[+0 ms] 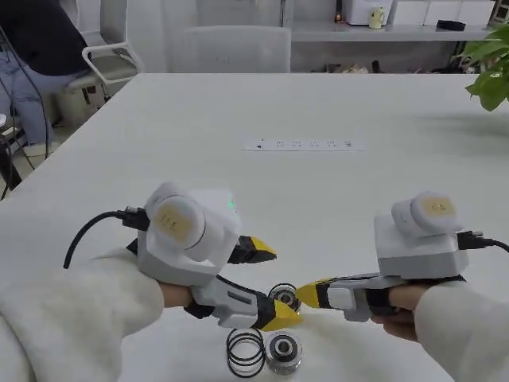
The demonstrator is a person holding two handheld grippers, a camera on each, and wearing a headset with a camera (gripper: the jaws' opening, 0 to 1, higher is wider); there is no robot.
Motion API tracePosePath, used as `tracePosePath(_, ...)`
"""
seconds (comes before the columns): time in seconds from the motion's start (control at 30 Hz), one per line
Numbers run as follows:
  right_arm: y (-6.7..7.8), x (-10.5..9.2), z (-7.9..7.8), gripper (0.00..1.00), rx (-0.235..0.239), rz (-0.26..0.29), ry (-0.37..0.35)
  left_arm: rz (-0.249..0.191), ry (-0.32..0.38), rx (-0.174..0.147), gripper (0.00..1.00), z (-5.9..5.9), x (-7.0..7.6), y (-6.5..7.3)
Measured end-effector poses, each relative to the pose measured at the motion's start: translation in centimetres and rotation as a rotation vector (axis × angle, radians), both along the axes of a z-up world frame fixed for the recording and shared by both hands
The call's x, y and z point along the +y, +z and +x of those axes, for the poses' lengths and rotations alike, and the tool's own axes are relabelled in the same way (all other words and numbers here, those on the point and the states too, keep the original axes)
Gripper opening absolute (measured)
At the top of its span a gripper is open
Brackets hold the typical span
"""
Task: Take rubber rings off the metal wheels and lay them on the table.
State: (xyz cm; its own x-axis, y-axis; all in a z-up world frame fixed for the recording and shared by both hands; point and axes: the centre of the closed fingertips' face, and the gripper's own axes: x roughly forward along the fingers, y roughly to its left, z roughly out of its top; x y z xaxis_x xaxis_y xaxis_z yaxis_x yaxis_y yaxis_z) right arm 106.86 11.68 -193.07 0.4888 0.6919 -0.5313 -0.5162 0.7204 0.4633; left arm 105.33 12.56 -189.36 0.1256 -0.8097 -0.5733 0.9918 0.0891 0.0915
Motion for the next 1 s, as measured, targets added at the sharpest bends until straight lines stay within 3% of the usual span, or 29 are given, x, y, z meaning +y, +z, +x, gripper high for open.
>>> tracePosePath(0.07,0.1,0.0,0.0,0.00,-0.003,0.001,0.000,-0.017,-0.012,0.022,0.64,-0.5,-0.1,0.7)
tracePosePath(0.2,0.4,0.0,0.1,0.00,-0.010,0.003,0.000,-0.032,-0.029,0.023,0.67,-0.9,0.1,1.6)
tracePosePath(0.3,0.7,0.0,0.2,0.00,-0.018,0.009,-0.002,-0.029,-0.027,0.018,0.70,-0.9,0.8,2.0)
tracePosePath(0.53,1.7,0.1,0.6,0.00,-0.049,0.021,-0.006,-0.079,0.027,0.028,0.77,-1.0,3.1,4.6)
tracePosePath(0.73,2.6,-0.6,1.0,0.00,-0.068,0.044,-0.036,-0.076,0.063,-0.003,0.83,-1.4,5.6,6.5)
tracePosePath(1.0,4.2,-0.4,1.4,0.00,-0.083,0.110,-0.057,-0.030,0.124,-0.047,0.87,-1.7,9.2,7.7)
